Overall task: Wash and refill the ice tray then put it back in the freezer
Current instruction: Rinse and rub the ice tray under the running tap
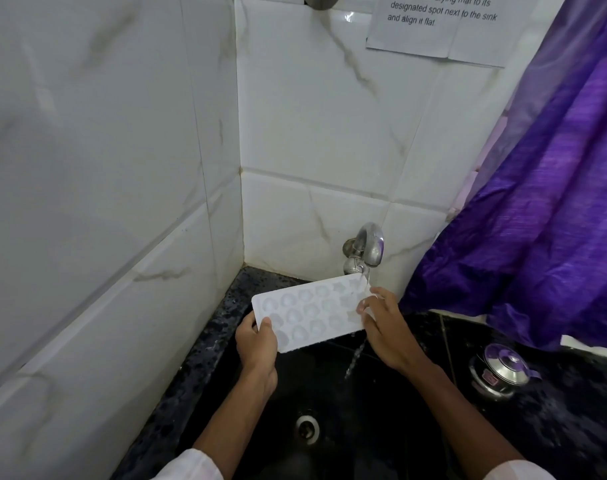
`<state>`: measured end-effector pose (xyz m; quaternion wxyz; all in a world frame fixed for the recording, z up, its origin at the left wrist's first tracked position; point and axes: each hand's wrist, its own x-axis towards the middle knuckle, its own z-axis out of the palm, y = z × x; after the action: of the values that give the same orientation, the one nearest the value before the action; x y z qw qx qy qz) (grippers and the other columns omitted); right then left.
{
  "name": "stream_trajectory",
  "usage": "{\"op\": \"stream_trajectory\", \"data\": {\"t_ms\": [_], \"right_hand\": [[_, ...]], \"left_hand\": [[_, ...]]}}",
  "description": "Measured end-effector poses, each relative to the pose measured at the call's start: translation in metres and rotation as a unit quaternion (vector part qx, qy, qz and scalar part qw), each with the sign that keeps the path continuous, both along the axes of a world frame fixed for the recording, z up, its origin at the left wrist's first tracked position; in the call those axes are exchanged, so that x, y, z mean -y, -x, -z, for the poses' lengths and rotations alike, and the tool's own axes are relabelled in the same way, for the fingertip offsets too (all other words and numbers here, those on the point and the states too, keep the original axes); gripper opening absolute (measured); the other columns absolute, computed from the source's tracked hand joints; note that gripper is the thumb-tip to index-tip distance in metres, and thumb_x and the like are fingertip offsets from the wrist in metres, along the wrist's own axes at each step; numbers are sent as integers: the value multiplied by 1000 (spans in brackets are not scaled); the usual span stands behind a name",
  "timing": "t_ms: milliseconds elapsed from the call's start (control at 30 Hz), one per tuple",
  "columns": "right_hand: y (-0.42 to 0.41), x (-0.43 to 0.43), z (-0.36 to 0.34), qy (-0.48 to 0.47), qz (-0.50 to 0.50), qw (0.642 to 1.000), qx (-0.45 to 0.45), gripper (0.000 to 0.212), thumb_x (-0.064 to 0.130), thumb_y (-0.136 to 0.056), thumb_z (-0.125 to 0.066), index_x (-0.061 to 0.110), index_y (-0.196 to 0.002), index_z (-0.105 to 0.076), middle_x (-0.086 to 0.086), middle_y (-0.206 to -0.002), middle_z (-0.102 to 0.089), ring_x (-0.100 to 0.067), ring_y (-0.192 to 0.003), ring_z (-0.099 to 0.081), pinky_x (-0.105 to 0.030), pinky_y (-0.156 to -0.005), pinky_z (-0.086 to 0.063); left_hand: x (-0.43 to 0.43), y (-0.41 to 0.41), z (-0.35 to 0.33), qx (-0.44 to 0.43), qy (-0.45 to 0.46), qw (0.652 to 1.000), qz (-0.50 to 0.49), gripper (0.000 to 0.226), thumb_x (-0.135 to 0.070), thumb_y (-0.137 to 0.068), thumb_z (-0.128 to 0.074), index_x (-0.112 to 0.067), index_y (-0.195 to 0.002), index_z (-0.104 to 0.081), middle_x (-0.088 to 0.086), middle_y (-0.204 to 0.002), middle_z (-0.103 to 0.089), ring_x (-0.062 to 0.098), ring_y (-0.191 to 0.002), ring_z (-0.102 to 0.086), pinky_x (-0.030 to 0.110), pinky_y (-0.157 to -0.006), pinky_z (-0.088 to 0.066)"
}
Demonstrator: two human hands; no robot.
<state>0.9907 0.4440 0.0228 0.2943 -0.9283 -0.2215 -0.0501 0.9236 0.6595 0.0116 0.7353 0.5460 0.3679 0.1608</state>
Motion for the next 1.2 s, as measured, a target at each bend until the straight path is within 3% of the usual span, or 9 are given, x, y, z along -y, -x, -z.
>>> {"op": "stream_trajectory", "data": {"t_ms": [300,500,633,700,833,933,1000,1100,1200], "right_hand": [[-4,4,11,46,-45,997,34,21,12,-98,-52,25,-105,-67,-7,-154,-23,-26,-135,-32,-30,-108,-36],[0,1,1,-10,-55,997,-55,30,17,-94,-62,46,-87,-66,8,-151,-25,-22,-138,-28,-32,-113,-32],[3,2,-1,50,-48,998,-8,17,16,-95,-58,25,-94,-72,-3,-153,-28,-25,-136,-29,-24,-105,-27],[9,0,1,26,-41,999,-15,16,17,-95,-59,22,-105,-69,-2,-152,-28,-18,-131,-31,-21,-104,-29],[16,3,5,-46,-9,998,-31,23,6,-93,-56,26,-99,-65,2,-143,-31,-13,-126,-37,-24,-107,-31],[21,6,11,-206,118,964,-120,45,27,-95,-59,26,-137,-43,1,-141,-38,-15,-121,-50,-39,-106,-44],[26,10,18,-256,178,928,-206,60,40,-95,-58,23,-147,-34,3,-133,-52,-17,-120,-54,-42,-104,-45],[38,17,34,-230,175,930,-227,40,32,-96,-59,20,-134,-54,2,-119,-66,-11,-101,-63,-28,-86,-52],[47,27,55,-228,185,932,-213,23,23,-94,-62,22,-117,-67,0,-107,-72,-11,-92,-69,-32,-83,-57]], "left_hand": [[4,5,5,4,-16,1000,-18,28,-9,-100,-48,-11,-123,-63,9,-110,-70,26,-93,-69,34,-70,-57],[0,8,8,1,-11,1000,-23,27,-8,-100,-47,-10,-118,-65,9,-108,-70,25,-92,-69,36,-72,-58],[3,15,12,-1,-6,1000,-13,27,-8,-99,-47,-12,-119,-66,9,-107,-70,25,-92,-69,37,-72,-59],[3,17,12,-4,-1,1000,-18,28,-8,-99,-46,-12,-119,-65,10,-108,-70,26,-92,-69,40,-75,-60],[-3,22,8,2,-15,1000,-7,26,-8,-100,-45,-11,-117,-65,7,-106,-70,22,-90,-68,32,-66,-58],[-8,27,13,5,-25,1000,18,27,-8,-101,-45,-12,-119,-65,6,-108,-70,22,-92,-68,31,-67,-57],[-10,32,20,0,-26,999,40,27,-9,-101,-46,-13,-119,-65,6,-108,-71,23,-93,-69,33,-69,-58],[-12,41,34,-9,-47,996,82,28,-10,-102,-46,-14,-124,-63,5,-109,-70,22,-94,-69,35,-72,-59],[-12,47,46,-9,-64,990,129,26,-11,-101,-48,-14,-124,-60,5,-110,-70,20,-94,-69,35,-74,-59]]}}
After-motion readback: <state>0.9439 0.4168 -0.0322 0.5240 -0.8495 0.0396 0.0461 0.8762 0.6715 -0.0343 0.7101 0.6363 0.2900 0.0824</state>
